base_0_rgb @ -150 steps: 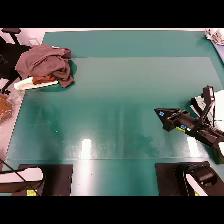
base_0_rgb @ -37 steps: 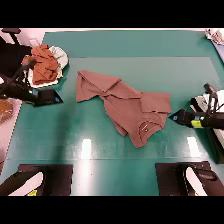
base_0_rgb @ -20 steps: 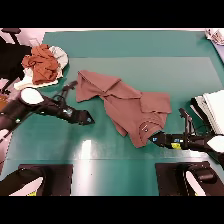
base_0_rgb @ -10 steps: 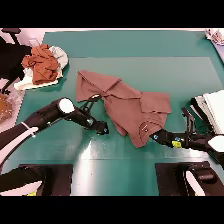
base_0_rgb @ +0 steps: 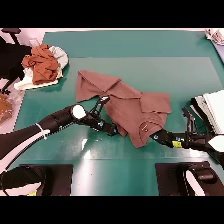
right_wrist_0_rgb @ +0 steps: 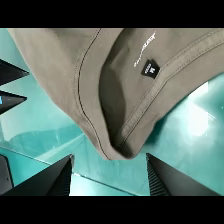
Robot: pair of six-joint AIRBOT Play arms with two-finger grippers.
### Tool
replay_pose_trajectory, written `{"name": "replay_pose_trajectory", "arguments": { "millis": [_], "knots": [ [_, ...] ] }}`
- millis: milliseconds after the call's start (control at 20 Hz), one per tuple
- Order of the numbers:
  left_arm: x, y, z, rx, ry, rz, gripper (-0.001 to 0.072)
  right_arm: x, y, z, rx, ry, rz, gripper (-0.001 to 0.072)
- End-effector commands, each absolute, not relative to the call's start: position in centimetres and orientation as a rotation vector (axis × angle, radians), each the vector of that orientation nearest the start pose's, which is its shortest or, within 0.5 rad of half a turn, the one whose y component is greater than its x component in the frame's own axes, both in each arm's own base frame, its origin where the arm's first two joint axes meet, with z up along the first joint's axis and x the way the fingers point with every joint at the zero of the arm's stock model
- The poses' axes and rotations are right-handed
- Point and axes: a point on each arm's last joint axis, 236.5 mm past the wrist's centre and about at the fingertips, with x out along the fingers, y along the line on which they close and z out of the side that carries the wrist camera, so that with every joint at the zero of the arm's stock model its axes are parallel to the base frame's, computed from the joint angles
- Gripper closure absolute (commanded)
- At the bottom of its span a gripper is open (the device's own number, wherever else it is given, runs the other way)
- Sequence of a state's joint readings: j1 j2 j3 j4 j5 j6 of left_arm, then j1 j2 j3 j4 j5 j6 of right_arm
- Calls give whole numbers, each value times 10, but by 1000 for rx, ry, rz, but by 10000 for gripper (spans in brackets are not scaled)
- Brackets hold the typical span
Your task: Fold the shirts.
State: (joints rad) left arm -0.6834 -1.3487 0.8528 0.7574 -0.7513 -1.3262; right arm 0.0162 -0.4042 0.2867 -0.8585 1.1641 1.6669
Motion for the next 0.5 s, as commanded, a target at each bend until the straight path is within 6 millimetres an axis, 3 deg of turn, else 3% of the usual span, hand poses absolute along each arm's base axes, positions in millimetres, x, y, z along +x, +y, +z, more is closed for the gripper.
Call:
{"name": "replay_pose_trajectory", "arguments": {
  "millis": [0,200,450],
  "knots": [
    [248,-355,-43,-309,1266,-816,-3,161,147,-18,735,1293,342,189],
    [257,-359,-38,-352,1233,-800,-3,164,145,-20,753,1292,317,189],
    [252,-362,-32,-343,1250,-830,-3,149,152,-64,875,1462,233,188]
  ]
}}
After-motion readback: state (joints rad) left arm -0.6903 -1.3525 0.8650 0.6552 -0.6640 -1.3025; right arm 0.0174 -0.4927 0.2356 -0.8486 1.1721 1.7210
